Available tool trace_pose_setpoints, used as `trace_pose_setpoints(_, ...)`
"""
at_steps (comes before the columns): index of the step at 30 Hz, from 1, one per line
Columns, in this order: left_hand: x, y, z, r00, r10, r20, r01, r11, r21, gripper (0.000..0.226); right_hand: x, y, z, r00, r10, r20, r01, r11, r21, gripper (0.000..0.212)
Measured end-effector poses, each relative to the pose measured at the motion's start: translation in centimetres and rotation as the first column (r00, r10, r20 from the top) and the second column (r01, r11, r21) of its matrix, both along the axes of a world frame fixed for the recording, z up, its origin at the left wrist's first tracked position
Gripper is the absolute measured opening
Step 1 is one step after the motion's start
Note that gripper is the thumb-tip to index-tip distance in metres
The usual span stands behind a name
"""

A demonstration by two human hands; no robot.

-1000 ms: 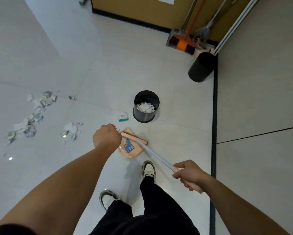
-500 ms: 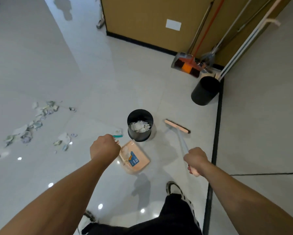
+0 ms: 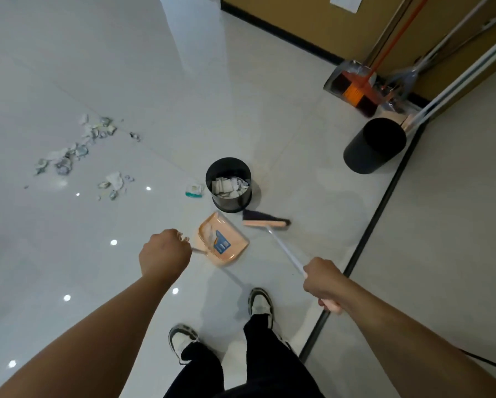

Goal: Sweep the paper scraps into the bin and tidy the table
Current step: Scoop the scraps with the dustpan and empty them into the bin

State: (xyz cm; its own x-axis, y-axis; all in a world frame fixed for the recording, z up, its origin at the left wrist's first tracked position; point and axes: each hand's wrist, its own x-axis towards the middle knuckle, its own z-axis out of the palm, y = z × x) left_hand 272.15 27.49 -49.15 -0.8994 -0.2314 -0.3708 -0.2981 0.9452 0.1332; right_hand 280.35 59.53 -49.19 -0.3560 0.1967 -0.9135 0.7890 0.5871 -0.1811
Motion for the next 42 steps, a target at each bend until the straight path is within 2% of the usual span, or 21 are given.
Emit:
trace_pose_setpoints(4, -0.3, 1.9, 0.3, 1.0, 0.005, 0.006, -0.005, 1.0, -0.004, 0.005, 1.2, 2.3, 2.7, 0.994, -0.103, -0.018, 0.102, 0.993, -0.066, 0.05)
trace_pose_setpoints(9, 1.4, 1.5, 0.9, 0.994, 0.105, 0.01, -0.105, 0.994, 0.038, 0.006, 0.9, 3.1, 4.4, 0.985, -0.138, -0.104, 0.137, 0.99, -0.022, 0.036)
trace_pose_setpoints(12, 2.2, 0.5, 1.4, 0.995, 0.097, 0.021, -0.097, 0.995, 0.023, 0.007, -0.4, 2.8, 3.4, 0.97, -0.161, -0.181, 0.171, 0.984, 0.039, 0.024)
trace_pose_setpoints(14, 2.9, 0.2, 1.5, 0.997, 0.054, 0.05, -0.053, 0.999, -0.005, 0.009, -1.4, 2.6, 2.2, 0.962, -0.148, -0.228, 0.171, 0.982, 0.081, 0.023)
trace_pose_setpoints(17, 4.8, -0.1, 0.7, 0.994, 0.076, 0.079, -0.076, 0.997, -0.004, 0.009, -2.8, 2.5, 0.1, 0.955, -0.132, -0.265, 0.162, 0.982, 0.094, 0.021)
trace_pose_setpoints(20, 6.4, -0.2, -0.5, 0.993, 0.102, 0.051, -0.102, 0.995, 0.002, 0.009, -3.4, 2.5, -2.2, 0.965, -0.094, -0.244, 0.124, 0.986, 0.108, 0.02)
trace_pose_setpoints(23, 6.6, 0.0, -0.9, 0.995, 0.094, 0.032, -0.094, 0.996, 0.003, 0.01, -2.0, 2.3, -2.9, 0.99, -0.039, -0.134, 0.053, 0.993, 0.103, 0.027)
trace_pose_setpoints(26, 6.1, 0.2, -0.9, 0.996, 0.084, 0.024, -0.084, 0.996, 0.01, 0.007, 0.0, 2.4, -1.3, 1.0, 0.003, -0.026, -0.003, 1.0, 0.005, 0.044)
trace_pose_setpoints(28, 5.8, 0.3, -0.7, 0.996, 0.086, 0.029, -0.086, 0.996, 0.013, 0.006, 0.4, 2.7, 1.0, 0.999, 0.042, 0.004, -0.041, 0.998, -0.044, 0.047)
trace_pose_setpoints(33, 5.2, -0.7, 0.0, 0.995, 0.09, 0.031, -0.091, 0.995, 0.028, 0.008, 0.1, 2.6, 5.7, 0.999, -0.04, -0.034, 0.037, 0.995, -0.088, 0.022)
trace_pose_setpoints(35, 4.6, -1.5, 0.4, 0.995, 0.1, 0.024, -0.1, 0.995, 0.025, 0.009, 0.1, 1.8, 6.1, 0.997, -0.042, -0.064, 0.038, 0.997, -0.066, 0.019)
trace_pose_setpoints(42, 4.6, -5.4, 1.5, 0.989, 0.148, 0.028, -0.148, 0.989, 0.014, 0.008, -0.4, 0.1, 1.4, 0.979, -0.16, -0.123, 0.159, 0.987, -0.017, 0.015)
